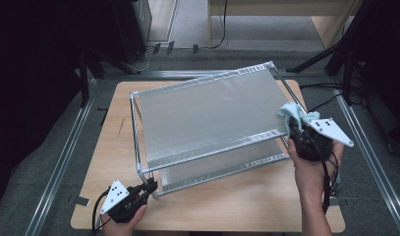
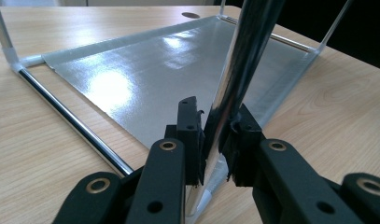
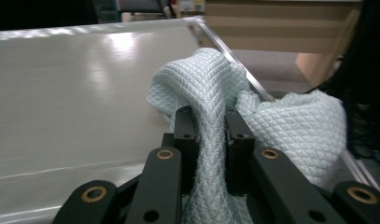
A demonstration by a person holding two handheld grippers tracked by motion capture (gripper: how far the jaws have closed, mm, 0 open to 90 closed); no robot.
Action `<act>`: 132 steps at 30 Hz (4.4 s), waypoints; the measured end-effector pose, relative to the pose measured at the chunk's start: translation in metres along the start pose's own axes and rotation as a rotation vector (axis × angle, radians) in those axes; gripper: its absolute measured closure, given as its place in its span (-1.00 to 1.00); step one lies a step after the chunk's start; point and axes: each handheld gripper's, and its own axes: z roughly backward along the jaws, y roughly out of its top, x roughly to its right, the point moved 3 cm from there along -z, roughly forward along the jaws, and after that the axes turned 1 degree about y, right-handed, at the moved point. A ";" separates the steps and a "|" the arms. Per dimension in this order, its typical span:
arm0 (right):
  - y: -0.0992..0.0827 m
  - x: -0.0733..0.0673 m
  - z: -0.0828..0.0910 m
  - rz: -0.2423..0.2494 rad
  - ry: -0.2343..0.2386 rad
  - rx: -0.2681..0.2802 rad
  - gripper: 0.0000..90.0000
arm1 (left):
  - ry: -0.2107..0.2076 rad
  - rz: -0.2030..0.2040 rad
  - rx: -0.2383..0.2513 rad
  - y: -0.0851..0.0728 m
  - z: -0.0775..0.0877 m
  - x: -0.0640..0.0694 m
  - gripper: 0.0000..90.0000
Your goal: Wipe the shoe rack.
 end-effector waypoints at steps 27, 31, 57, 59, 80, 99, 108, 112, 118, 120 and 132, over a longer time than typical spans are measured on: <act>-0.031 -0.239 0.041 0.203 0.575 -0.002 0.79 | -0.067 -0.098 -0.013 -0.002 -0.009 0.034 0.75; -0.034 -0.253 0.052 0.246 0.630 0.012 0.79 | -0.079 -0.093 -0.013 -0.002 -0.009 0.034 0.75; -0.026 0.009 0.044 -0.062 0.113 0.091 0.79 | -0.022 -0.078 -0.013 -0.001 -0.005 0.017 0.75; -0.030 0.023 0.043 -0.085 0.069 0.092 0.78 | -0.020 -0.081 -0.012 -0.001 -0.005 0.017 0.75; -0.050 -0.126 0.058 0.082 0.450 0.039 0.78 | -0.029 -0.099 -0.021 -0.001 -0.005 0.023 0.76; -0.062 -0.180 0.074 0.158 0.641 0.062 0.79 | -0.100 -0.142 -0.031 -0.002 -0.009 0.039 0.76; -0.053 -0.065 0.044 -0.006 0.308 0.070 0.79 | -0.061 -0.104 -0.027 -0.001 -0.005 0.023 0.76; -0.058 -0.020 0.036 -0.057 0.183 0.063 0.79 | -0.051 -0.090 -0.026 -0.001 -0.003 0.017 0.75; -0.074 0.024 0.020 -0.126 0.070 0.021 0.79 | -0.050 -0.080 -0.027 0.000 -0.002 0.013 0.75; -0.081 0.034 0.011 -0.134 0.035 -0.003 0.80 | -0.046 -0.083 -0.028 0.000 -0.001 0.011 0.75; -0.123 0.061 -0.033 -0.212 -0.054 -0.186 0.78 | -0.049 -0.079 -0.025 -0.001 -0.001 0.011 0.75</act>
